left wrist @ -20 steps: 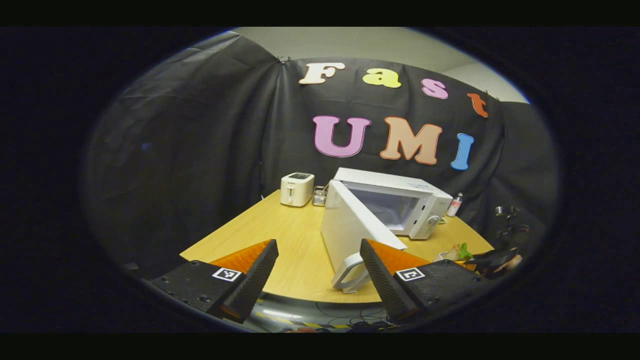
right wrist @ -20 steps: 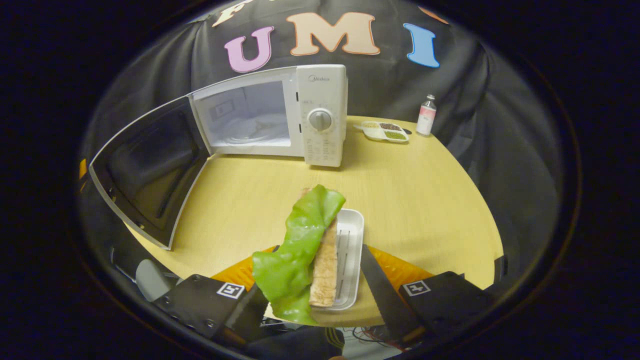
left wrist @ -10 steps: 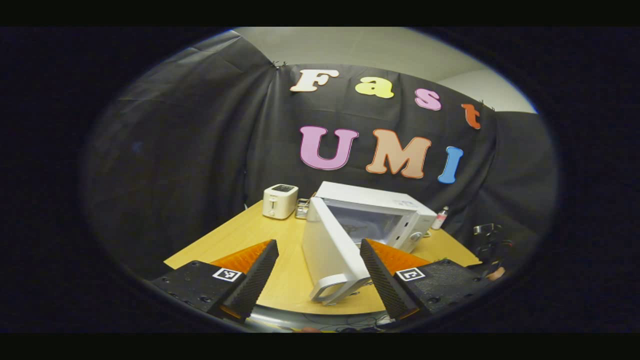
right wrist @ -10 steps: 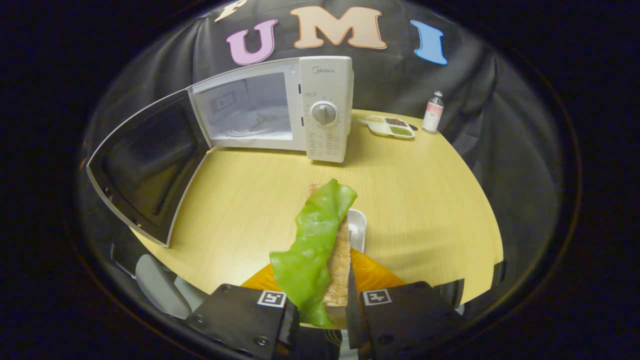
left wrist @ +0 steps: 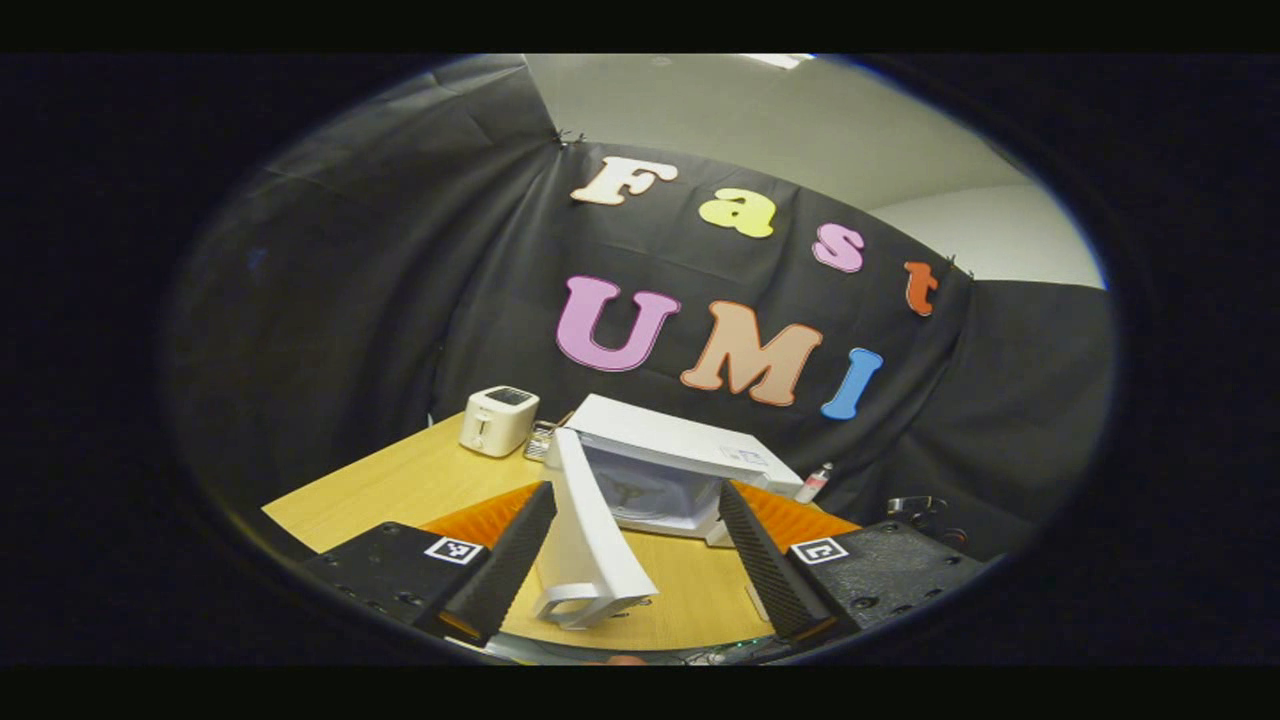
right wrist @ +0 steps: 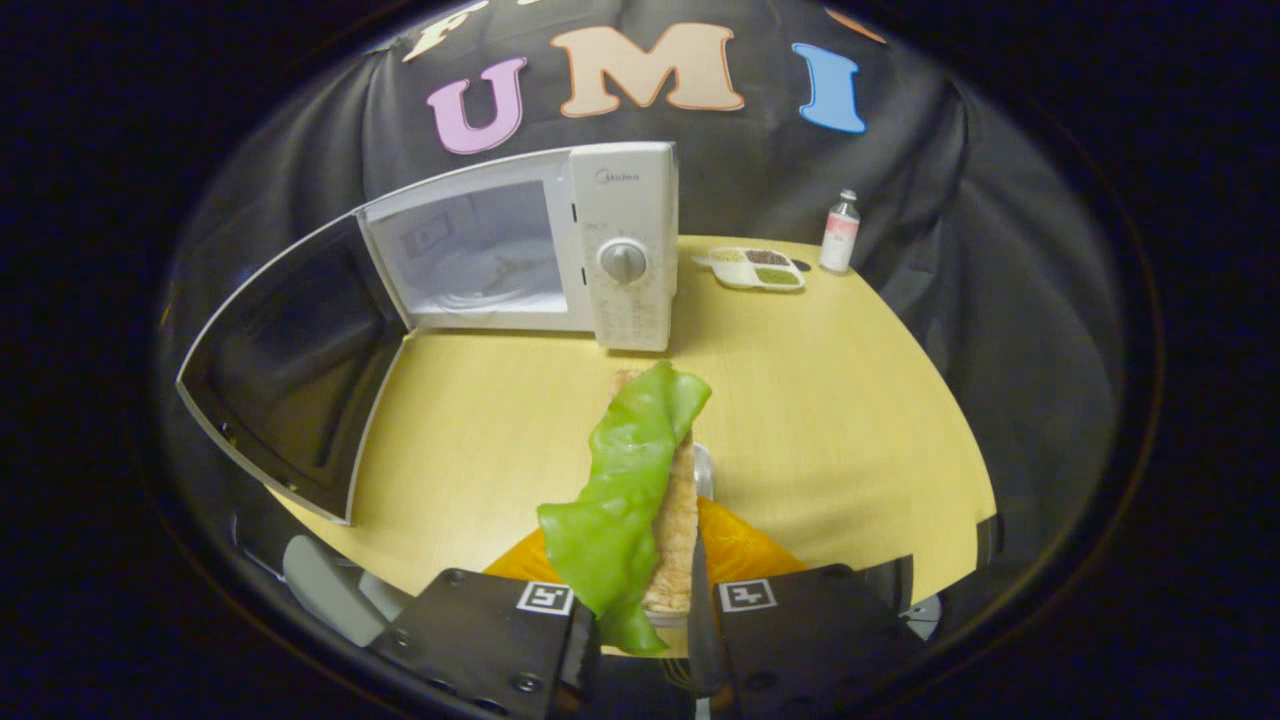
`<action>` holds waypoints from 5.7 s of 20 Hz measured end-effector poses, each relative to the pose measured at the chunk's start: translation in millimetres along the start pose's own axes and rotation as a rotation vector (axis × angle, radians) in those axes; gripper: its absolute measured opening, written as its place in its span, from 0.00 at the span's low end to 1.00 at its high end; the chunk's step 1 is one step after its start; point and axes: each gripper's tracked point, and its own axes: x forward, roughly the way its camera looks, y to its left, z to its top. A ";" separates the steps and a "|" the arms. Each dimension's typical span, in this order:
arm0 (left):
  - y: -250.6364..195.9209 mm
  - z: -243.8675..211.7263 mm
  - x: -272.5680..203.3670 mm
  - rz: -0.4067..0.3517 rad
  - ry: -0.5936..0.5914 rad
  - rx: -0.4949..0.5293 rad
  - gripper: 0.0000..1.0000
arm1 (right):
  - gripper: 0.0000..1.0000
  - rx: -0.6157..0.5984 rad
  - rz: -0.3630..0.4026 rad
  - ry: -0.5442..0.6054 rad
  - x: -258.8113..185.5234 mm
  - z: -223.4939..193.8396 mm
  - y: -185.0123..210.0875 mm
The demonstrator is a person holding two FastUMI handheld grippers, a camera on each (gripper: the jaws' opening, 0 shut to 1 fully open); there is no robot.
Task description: Open the microwave oven with the left hand, put the food in, and close the microwave oven.
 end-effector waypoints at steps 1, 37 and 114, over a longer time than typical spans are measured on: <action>-3.0 2.2 0.6 -0.005 -0.007 -0.001 0.96 | 0.33 0.011 0.012 -0.010 -0.7 7.5 3.8; -5.4 14.9 -26.9 0.022 0.004 0.134 0.95 | 0.37 0.565 0.273 -0.333 171.0 187.1 244.7; 80.4 -43.5 -51.2 0.095 0.060 0.325 0.94 | 0.99 0.120 0.094 -0.592 -56.2 206.8 92.4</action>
